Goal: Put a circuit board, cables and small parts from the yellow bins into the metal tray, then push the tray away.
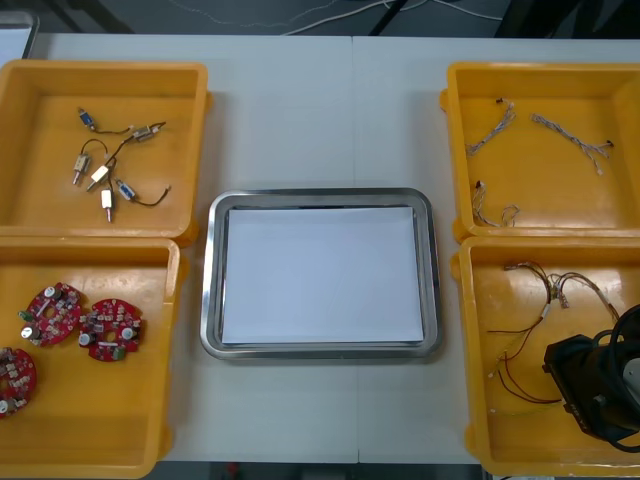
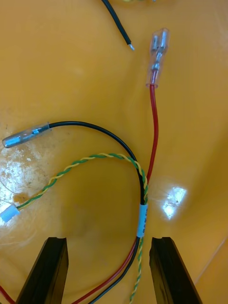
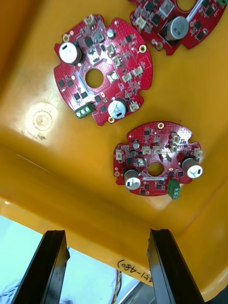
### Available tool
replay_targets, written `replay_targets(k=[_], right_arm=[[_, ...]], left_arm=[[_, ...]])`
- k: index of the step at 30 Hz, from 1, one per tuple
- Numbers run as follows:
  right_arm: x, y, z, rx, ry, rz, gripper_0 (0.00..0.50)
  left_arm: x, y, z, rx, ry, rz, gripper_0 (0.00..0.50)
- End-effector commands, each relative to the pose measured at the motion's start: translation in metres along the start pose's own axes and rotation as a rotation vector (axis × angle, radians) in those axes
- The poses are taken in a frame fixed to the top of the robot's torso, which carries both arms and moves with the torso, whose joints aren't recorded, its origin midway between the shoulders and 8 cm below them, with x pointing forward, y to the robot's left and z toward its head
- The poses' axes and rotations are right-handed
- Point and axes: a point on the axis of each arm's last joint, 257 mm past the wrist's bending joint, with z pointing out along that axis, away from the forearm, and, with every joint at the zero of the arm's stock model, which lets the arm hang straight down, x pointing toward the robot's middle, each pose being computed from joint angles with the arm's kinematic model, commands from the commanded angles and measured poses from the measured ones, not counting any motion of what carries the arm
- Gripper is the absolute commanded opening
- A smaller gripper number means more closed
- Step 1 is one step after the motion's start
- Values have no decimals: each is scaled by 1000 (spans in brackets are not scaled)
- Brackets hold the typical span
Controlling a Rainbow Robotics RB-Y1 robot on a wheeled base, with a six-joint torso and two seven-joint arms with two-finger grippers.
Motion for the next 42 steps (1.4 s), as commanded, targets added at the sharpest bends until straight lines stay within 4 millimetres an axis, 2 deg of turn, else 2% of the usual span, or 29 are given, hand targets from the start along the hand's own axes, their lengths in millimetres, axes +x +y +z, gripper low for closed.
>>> replay_targets(k=[1, 10, 27, 28, 29, 30, 31, 32, 42], right_arm=[[6, -18, 7, 11, -3, 33, 500], [8, -24, 11, 5, -8, 39, 500], [13, -21, 24, -21, -16, 48, 500], [13, -21, 24, -21, -15, 47, 409], [13, -21, 24, -21, -15, 45, 282], [13, -20, 24, -23, -15, 45, 206], [13, -20, 24, -23, -15, 43, 74], [14, -19, 23, -24, -12, 42, 0], [9, -2, 17, -46, -24, 11, 0]], left_arm=[[22, -7, 6, 17, 56, -6, 500], [28, -24, 24, 16, 48, -16, 500], [38, -55, 62, 50, 52, -54, 500], [39, -57, 64, 54, 56, -54, 500], [39, -59, 66, 56, 57, -53, 500], [39, -59, 66, 55, 56, -52, 500], [38, -62, 69, 56, 52, -53, 500], [37, -63, 71, 53, 50, -55, 500], [35, -74, 81, 54, 44, -74, 500]])
